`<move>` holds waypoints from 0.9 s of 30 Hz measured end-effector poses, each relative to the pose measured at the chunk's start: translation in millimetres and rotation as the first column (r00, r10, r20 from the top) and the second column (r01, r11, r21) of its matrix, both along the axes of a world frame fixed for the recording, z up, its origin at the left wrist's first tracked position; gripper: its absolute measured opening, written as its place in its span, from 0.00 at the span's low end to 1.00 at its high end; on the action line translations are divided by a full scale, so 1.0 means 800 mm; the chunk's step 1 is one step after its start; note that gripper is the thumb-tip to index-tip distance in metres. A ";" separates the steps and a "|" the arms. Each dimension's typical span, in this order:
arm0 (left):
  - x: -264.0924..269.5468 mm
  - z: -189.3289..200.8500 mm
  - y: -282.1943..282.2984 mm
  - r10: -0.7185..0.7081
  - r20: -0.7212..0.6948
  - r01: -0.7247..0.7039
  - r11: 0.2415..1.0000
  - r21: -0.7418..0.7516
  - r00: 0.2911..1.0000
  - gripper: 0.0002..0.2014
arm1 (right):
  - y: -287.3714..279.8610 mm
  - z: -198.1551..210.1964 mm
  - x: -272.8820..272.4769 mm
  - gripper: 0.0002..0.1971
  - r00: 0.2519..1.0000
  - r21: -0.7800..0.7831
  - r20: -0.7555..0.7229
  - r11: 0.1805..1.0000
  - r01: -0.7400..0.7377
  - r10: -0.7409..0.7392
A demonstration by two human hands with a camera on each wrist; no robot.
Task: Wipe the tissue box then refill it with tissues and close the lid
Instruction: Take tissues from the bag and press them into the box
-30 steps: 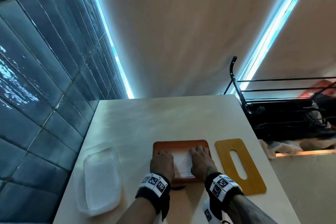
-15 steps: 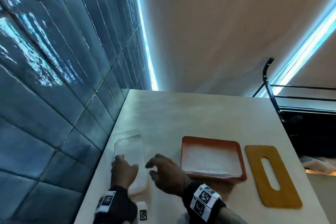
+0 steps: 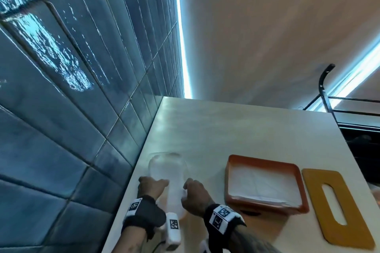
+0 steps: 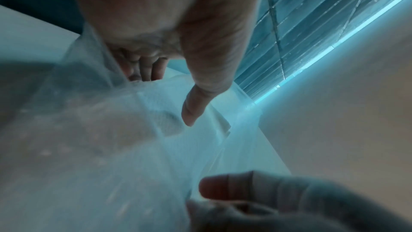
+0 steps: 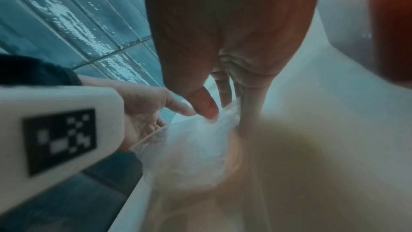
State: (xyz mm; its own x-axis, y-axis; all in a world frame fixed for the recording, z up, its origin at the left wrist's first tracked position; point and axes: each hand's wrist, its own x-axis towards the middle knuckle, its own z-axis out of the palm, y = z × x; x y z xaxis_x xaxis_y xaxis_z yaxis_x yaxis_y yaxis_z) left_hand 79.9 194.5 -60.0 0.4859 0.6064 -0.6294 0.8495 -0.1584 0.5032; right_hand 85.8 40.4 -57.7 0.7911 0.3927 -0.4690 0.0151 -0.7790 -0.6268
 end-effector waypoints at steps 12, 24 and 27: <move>0.010 0.019 0.031 0.045 0.045 -0.024 0.920 -0.391 0.998 0.18 | 0.002 -0.015 -0.003 0.14 0.979 0.105 -0.074 0.974 0.198 -0.191; 0.038 0.015 0.094 0.065 0.028 -0.039 0.835 -0.548 0.998 0.45 | 0.023 0.007 -0.002 0.12 0.961 0.254 -0.136 0.928 0.270 -0.243; 0.025 0.029 0.082 0.052 0.043 -0.018 0.824 -0.567 0.998 0.42 | 0.022 0.028 0.012 0.22 0.756 0.410 -0.573 0.688 0.598 -0.316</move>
